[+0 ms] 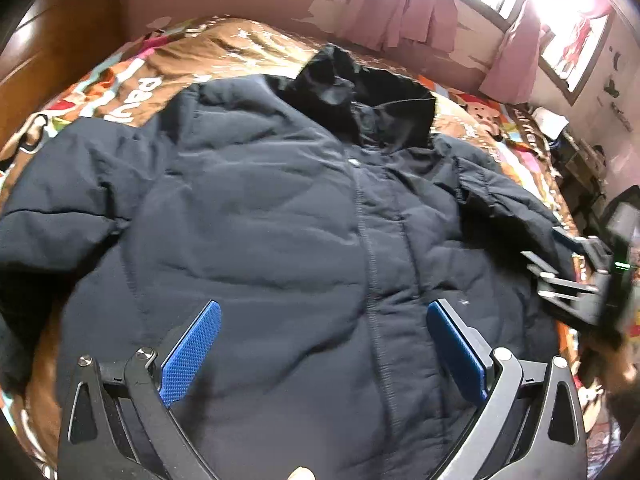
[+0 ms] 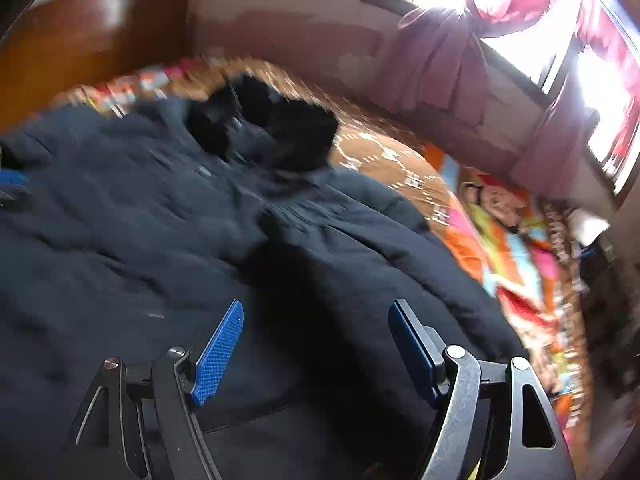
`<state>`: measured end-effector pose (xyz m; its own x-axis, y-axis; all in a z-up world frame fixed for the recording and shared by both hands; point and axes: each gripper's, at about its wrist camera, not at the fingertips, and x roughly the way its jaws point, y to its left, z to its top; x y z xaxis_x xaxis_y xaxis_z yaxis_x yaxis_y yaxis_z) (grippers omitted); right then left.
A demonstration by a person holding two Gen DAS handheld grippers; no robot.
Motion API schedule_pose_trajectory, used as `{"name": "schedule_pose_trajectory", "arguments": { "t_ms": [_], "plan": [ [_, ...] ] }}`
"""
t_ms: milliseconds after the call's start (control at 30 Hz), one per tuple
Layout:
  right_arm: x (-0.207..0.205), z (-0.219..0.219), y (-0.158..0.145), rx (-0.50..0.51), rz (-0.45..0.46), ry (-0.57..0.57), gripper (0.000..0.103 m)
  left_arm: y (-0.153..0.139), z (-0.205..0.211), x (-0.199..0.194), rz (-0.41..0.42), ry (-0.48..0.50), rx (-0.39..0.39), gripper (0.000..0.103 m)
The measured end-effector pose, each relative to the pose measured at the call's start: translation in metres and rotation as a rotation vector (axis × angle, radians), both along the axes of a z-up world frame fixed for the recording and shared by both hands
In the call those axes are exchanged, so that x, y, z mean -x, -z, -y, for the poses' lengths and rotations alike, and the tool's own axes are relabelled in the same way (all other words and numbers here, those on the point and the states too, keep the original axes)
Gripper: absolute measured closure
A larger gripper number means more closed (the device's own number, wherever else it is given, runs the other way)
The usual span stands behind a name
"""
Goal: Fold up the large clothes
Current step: 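Lift the sleeve with the right tool and fold it across the jacket front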
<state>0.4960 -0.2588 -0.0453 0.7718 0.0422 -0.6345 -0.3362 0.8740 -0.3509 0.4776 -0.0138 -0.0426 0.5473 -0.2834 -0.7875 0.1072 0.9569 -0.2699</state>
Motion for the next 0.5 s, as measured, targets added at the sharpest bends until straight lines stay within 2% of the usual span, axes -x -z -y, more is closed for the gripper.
{"name": "schedule_pose_trajectory", "arguments": {
  "t_ms": [67, 100, 133, 167, 200, 233, 333, 467, 500],
  "plan": [
    [-0.021, 0.004, 0.017, 0.065, -0.037, 0.073, 0.034, 0.001, 0.009, -0.005, -0.014, 0.003, 0.047, 0.002],
    [-0.026, 0.01, 0.023, 0.05, -0.052, 0.093, 0.042, 0.002, 0.011, -0.007, -0.024, 0.004, 0.079, 0.002],
    [-0.028, 0.015, 0.026, 0.021, -0.058, 0.1, 0.066, 0.003, 0.014, -0.01, -0.035, 0.004, 0.114, 0.002],
    [-0.026, 0.018, 0.026, -0.005, -0.059, 0.1, 0.083, 0.003, 0.016, -0.013, -0.043, 0.002, 0.143, 0.002],
    [-0.024, 0.021, 0.024, -0.03, -0.059, 0.093, 0.086, 0.004, 0.018, -0.015, -0.053, 0.002, 0.173, 0.002],
    [-0.019, 0.022, 0.022, -0.05, -0.056, 0.076, 0.094, 0.004, 0.019, -0.018, -0.064, 0.002, 0.209, 0.002],
    [-0.005, 0.017, 0.014, -0.096, -0.047, 0.012, 0.097, 0.009, 0.022, -0.023, -0.104, 0.0, 0.332, 0.002],
    [0.033, 0.008, -0.001, -0.261, -0.105, -0.134, 0.101, 0.019, 0.025, -0.028, -0.184, 0.0, 0.451, 0.002],
    [0.045, 0.0, -0.002, -0.243, -0.101, -0.178, 0.101, 0.02, 0.026, -0.028, -0.195, -0.007, 0.459, 0.002]
  ]
}}
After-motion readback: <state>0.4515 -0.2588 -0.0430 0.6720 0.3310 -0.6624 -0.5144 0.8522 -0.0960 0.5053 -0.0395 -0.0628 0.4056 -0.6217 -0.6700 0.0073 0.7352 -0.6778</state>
